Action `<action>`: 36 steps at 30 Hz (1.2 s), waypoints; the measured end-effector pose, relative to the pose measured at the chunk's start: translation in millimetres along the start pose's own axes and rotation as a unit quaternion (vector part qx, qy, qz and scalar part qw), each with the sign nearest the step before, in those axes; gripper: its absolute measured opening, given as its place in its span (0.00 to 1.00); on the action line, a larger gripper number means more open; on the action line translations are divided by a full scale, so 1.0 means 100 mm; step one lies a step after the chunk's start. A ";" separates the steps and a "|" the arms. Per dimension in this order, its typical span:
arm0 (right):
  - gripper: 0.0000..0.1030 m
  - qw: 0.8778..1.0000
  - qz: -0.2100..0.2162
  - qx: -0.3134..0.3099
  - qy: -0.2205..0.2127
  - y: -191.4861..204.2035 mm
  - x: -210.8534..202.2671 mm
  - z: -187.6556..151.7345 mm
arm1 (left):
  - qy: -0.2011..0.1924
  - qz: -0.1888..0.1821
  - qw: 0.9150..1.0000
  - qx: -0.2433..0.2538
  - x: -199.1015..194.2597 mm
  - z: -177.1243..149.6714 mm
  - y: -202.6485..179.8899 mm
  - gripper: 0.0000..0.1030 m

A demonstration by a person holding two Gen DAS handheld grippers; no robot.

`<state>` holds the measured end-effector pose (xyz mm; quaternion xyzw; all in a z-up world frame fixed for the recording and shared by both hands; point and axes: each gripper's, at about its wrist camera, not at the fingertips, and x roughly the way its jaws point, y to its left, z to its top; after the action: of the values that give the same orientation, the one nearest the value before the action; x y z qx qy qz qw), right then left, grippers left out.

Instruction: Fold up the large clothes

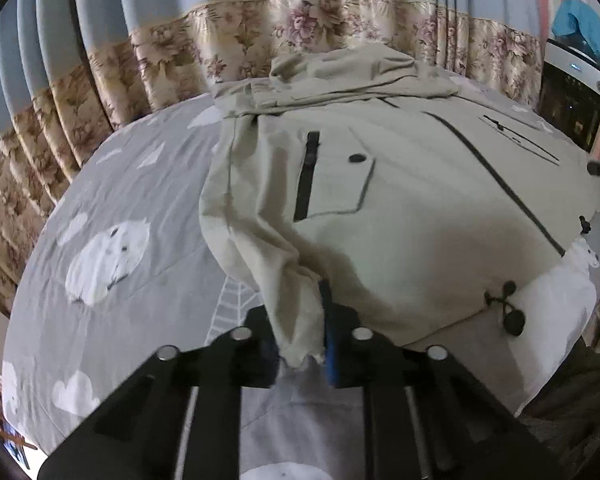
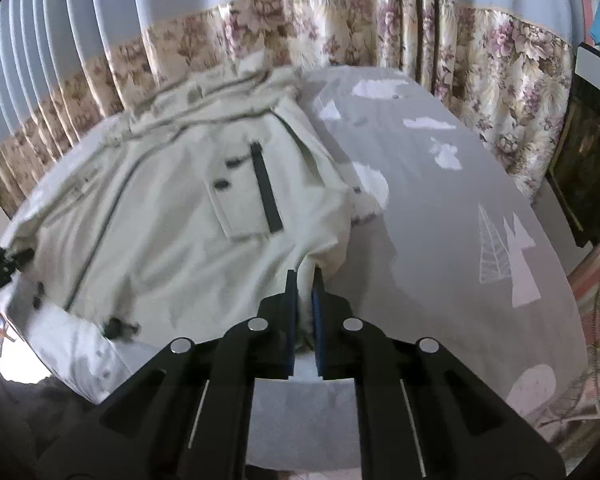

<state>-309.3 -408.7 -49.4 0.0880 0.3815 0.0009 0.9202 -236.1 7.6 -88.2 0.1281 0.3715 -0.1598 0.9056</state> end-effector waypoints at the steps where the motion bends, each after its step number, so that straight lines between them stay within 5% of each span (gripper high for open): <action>1: 0.06 1.000 0.003 -0.007 -0.010 0.03 -0.05 0.06 | -0.007 -0.001 1.000 -0.006 -0.05 0.05 0.02 0.13; 10: 0.05 0.989 0.041 -0.014 -0.143 0.05 -0.85 0.58 | -0.090 0.001 0.994 -0.066 -0.87 0.60 0.32 0.12; 12: 0.05 0.991 0.013 -0.034 -0.132 0.07 -0.86 0.60 | -0.091 0.014 0.994 -0.057 -0.94 0.63 0.35 0.12; 16: 0.05 0.994 0.021 -0.024 -0.100 0.06 -0.78 0.53 | -0.047 -0.004 0.996 -0.078 -0.79 0.53 0.38 0.12; 23: 0.05 0.992 0.031 -0.029 -0.117 0.14 -0.61 0.99 | -0.080 -0.017 0.993 -0.081 -0.68 1.02 0.54 0.13; 28: 0.07 0.991 0.042 -0.021 -0.129 0.06 -0.08 1.80 | -0.092 0.004 0.994 -0.061 -0.11 1.74 0.81 0.16; 31: 0.07 0.990 0.040 -0.025 -0.131 0.05 0.32 2.25 | -0.079 0.004 0.995 -0.060 0.36 2.19 0.98 0.17; 36: 0.07 0.994 0.010 -0.024 -0.106 -0.04 1.31 3.00 | -0.046 0.054 0.997 -0.032 1.26 2.89 1.11 0.20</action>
<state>-5.6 -452.4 66.2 0.0691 0.2805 0.0103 0.9573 73.4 -16.5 34.3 0.1110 0.3270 -0.1042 0.9327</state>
